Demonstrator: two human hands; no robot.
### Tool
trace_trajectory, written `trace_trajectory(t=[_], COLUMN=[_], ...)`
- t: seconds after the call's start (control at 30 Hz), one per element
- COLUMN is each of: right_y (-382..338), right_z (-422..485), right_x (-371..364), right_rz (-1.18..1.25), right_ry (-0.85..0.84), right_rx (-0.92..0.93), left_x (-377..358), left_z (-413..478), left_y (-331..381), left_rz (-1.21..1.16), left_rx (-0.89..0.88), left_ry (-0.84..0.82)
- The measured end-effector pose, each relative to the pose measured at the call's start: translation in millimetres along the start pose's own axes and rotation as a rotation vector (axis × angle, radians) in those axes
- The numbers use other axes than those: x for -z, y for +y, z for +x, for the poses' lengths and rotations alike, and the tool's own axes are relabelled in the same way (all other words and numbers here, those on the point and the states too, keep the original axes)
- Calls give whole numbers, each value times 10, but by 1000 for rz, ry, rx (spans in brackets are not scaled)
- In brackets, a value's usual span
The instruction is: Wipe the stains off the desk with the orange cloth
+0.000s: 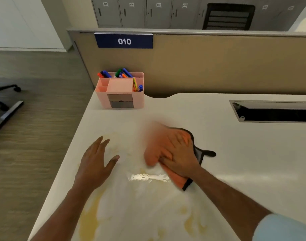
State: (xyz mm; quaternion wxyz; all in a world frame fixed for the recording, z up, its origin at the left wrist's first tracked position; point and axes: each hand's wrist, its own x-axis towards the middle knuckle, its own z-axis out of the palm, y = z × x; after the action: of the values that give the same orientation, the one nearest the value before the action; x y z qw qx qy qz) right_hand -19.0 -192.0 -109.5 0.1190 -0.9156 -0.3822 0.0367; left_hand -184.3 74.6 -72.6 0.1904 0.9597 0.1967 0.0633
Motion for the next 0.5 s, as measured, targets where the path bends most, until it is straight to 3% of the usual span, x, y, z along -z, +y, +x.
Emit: trace_trajectory(t=[0.1,0.27,0.37,0.5], right_y=[201,296,33,-773], right_z=[-459,107,775,1380], right_x=[44,189,195,3], right_rz=[43,1,91,145], right_ry=[44,3,-65,-71], right_rx=[6,-288,-347,-253], left_x=[101,283,317,269], left_z=[-136,-617,-864,-925], left_y=[-131,-632,-878,-1010], left_rz=[1,-56,-83,-102], left_rx=[-11,97,148,106], left_ry=[9,53,70,79])
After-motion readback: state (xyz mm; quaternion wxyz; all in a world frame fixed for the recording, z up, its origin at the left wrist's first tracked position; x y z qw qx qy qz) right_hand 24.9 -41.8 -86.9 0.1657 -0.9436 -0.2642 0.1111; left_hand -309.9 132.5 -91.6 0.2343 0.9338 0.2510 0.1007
